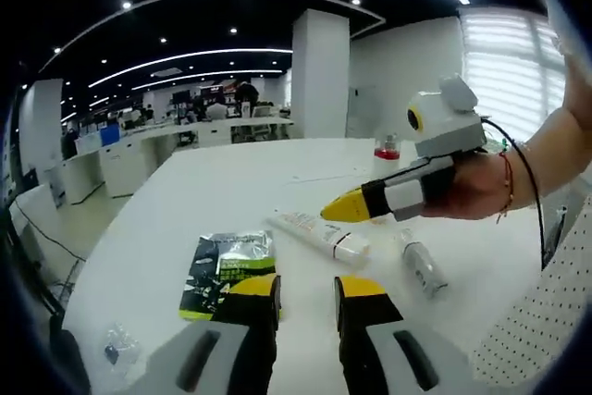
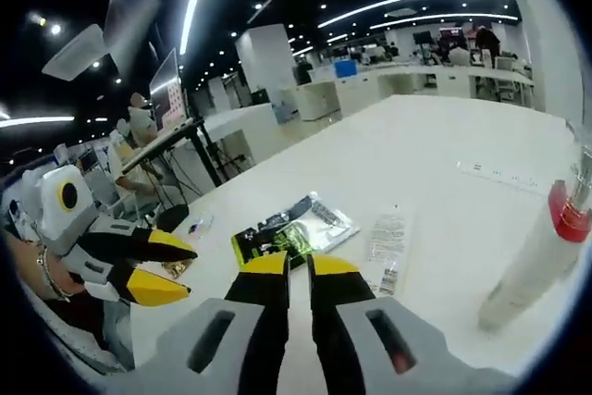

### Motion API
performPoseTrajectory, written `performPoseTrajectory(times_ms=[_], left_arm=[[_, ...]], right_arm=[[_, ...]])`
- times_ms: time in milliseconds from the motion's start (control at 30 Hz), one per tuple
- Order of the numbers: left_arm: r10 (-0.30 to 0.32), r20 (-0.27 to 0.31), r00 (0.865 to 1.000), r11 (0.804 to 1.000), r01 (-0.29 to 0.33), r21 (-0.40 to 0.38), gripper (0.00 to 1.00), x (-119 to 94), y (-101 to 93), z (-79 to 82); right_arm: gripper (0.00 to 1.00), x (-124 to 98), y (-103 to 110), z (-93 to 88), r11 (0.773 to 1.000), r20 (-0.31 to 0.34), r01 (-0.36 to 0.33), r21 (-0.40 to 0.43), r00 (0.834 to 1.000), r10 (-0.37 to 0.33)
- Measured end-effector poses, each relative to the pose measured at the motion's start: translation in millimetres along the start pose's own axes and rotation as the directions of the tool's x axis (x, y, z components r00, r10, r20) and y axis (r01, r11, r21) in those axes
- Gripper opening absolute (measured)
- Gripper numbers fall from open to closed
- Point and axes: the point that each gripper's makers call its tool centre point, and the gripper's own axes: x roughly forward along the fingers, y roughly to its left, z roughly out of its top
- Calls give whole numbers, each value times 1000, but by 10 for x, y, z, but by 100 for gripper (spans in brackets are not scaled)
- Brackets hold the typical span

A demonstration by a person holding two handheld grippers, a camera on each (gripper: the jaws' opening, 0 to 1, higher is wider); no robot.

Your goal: Arrange the skincare products in the storage area until every visible bottle or jar stands upright without overlapping.

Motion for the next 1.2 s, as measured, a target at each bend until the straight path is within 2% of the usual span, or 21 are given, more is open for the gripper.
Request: performPoseTrajectory(times_ms=[167,267,400,533,600,767,900,1000,1067,1133,1200], left_arm=[[29,-2,1000,1000,-29,12,24,-126,85,-9],[47,-15,999,999,-47,23,24,-111,159,-30],[36,-4,999,999,-36,12,24,-46,173,32],[12,-5,1000,999,-12,36,24,35,145,83],[4,-7,1000,999,-3,46,24,63,141,87],[-37,17,999,999,37,-23,24,79,132,124],[-50,-12,999,999,50,-18,24,152,154,51],[-97,-40,995,995,95,-38,24,231,80,25],[-113,-56,992,994,113,-5,24,284,40,21],[-129,-72,989,990,132,40,24,337,9,14],[-142,-87,986,988,147,46,24,404,5,-4]], right_arm=[[10,50,100,49,999,16,-3,32,1000,3],[11,71,136,54,1000,13,-9,9,1000,9],[11,47,89,88,1000,25,4,9,1000,-4],[13,14,-10,113,999,36,28,-15,999,-28],[10,-7,-14,120,999,38,34,-3,999,-34],[8,-86,-156,124,996,56,73,53,996,-76],[4,-136,-217,48,993,47,91,81,994,-95],[3,-198,-209,-2,988,63,104,111,992,-111],[3,-238,-186,-34,982,81,93,163,991,-107],[4,-276,-182,-57,980,93,83,183,990,-102],[5,-329,-225,-98,976,94,101,191,988,-121]])
